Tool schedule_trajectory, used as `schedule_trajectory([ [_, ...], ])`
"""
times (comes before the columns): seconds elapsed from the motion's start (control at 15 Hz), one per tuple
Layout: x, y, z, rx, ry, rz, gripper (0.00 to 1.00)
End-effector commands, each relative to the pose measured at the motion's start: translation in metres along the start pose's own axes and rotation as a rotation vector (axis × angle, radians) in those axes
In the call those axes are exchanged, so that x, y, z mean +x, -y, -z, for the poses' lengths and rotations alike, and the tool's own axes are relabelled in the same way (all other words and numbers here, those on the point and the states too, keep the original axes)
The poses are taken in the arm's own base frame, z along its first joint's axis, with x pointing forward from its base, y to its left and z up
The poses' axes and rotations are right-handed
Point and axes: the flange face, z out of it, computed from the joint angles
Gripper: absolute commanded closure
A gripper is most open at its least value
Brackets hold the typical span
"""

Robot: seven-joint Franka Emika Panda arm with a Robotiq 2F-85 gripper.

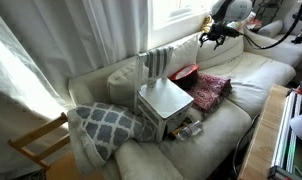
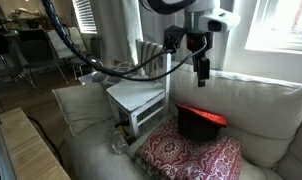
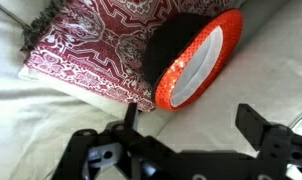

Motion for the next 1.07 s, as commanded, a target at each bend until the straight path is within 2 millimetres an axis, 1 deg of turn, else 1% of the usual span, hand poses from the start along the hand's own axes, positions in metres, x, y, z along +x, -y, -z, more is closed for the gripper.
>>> schedule_trajectory([
  [0.0,-0.016,0.005,0.033,-0.087,0.022,0.070,0.00],
  [0.47,-0.037,0.035,0.094,-0.092,0.021,0.209,0.00],
  [0.53,-0.023,0.039,0.078,-0.082,0.012,0.182,0.00],
  [0.67,-0.027,0.043,0.091,-0.074,0.004,0.197,0.00],
  [0.73,-0.029,0.043,0.094,-0.072,0.004,0.199,0.00],
  [1.0,-0.030,0.040,0.093,-0.076,0.008,0.199,0.00],
])
